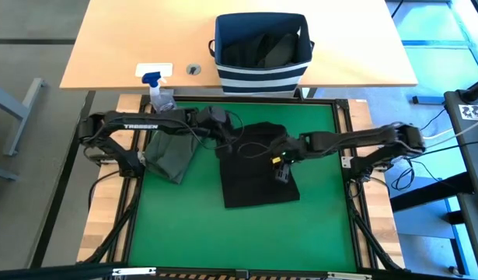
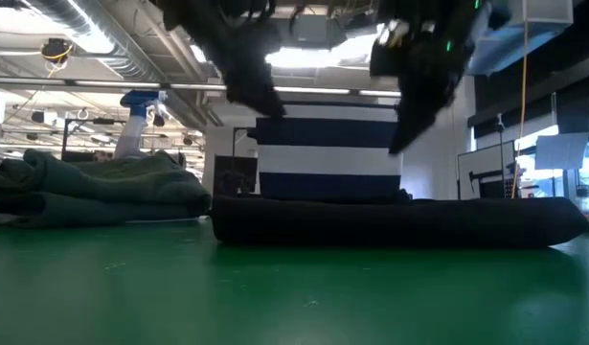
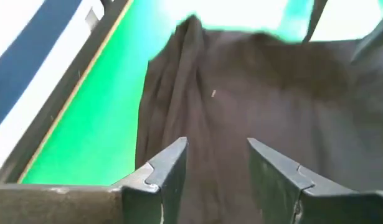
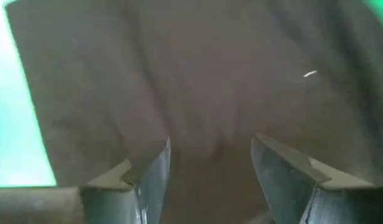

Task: Fold Laundry from Bin
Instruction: Fold the black shirt

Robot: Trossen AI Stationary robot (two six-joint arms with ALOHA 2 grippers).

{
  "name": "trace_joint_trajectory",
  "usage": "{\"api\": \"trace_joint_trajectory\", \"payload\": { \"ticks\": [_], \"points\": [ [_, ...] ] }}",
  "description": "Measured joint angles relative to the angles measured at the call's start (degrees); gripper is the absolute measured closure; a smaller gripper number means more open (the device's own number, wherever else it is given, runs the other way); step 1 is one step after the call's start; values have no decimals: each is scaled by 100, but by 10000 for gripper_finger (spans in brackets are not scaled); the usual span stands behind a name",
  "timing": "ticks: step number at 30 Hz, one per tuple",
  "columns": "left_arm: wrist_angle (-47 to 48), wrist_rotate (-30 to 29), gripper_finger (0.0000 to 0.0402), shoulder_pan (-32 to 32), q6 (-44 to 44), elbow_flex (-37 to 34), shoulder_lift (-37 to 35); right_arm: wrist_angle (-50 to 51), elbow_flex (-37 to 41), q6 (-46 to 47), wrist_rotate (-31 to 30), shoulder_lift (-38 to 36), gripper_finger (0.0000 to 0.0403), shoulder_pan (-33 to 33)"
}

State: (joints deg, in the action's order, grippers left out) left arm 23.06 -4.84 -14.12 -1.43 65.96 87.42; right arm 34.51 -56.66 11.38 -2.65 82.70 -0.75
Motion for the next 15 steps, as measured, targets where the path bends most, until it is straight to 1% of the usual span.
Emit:
{"api": "trace_joint_trajectory", "payload": {
  "ticks": [4, 6, 9, 12, 15],
  "points": [
    [154, 38, 217, 166, -202, 312, -33, 677, -486, -244, -177, -369, 178, -2],
    [169, 142, 198, 294, -290, 418, -33, 930, -683, -156, -201, -485, 178, 14],
    [196, 252, 176, 603, -326, 438, -38, 1274, -876, 162, 88, -545, 178, 190],
    [313, 284, 168, 1021, -532, 436, -37, 1291, -870, 429, 366, -542, 178, 539],
    [368, 226, 167, 1510, -648, 341, -37, 1308, -737, 663, 373, -484, 178, 992]
  ]
}}
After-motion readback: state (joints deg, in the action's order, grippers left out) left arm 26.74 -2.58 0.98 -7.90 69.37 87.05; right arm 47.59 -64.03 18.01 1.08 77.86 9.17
